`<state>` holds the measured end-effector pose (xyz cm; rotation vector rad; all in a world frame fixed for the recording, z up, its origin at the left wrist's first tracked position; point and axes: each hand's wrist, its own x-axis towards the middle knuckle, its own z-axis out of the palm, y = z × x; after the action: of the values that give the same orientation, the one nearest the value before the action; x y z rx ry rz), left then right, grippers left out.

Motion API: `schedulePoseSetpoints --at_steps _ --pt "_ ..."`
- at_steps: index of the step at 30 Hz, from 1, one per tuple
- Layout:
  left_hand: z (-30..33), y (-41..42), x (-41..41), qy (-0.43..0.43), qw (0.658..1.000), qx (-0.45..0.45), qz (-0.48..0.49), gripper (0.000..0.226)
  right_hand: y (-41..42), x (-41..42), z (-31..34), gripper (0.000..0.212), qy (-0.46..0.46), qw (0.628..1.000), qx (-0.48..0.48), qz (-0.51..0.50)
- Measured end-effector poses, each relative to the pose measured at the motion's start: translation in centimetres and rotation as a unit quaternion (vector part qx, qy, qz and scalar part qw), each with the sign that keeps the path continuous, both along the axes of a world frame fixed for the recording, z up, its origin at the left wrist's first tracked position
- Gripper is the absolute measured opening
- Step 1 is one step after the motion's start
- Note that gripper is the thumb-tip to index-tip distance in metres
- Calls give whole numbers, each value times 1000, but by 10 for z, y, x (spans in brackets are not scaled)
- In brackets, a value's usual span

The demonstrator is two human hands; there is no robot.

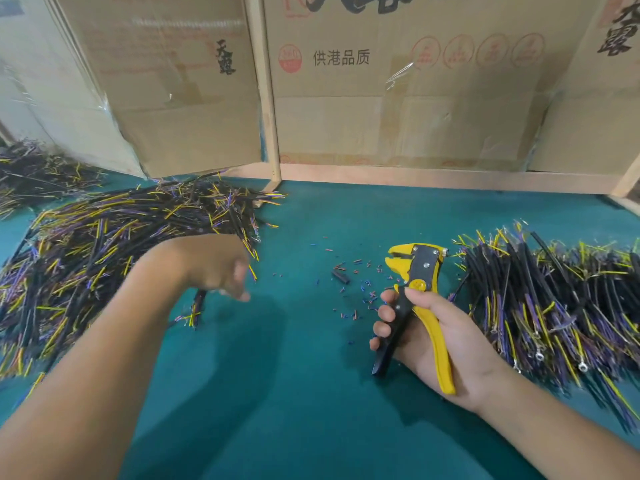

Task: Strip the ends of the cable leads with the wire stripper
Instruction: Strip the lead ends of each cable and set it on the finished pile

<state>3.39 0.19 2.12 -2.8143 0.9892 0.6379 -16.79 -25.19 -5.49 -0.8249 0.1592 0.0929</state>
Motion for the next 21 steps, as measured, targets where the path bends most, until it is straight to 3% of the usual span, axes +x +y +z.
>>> schedulePoseSetpoints --at_steps 3,7,10,21 --pt "-8 33 -1 8 997 10 82 30 0 0 0 25 0 1000 -4 5" --pt "-20 36 10 -110 982 5 152 44 0 0 0 25 1 1000 -4 4" --pt "-29 30 15 -160 966 21 204 41 -1 -1 0 25 1 1000 -1 6" --pt "-41 17 13 -196 961 38 192 24 -1 -1 0 26 7 1000 -12 15"
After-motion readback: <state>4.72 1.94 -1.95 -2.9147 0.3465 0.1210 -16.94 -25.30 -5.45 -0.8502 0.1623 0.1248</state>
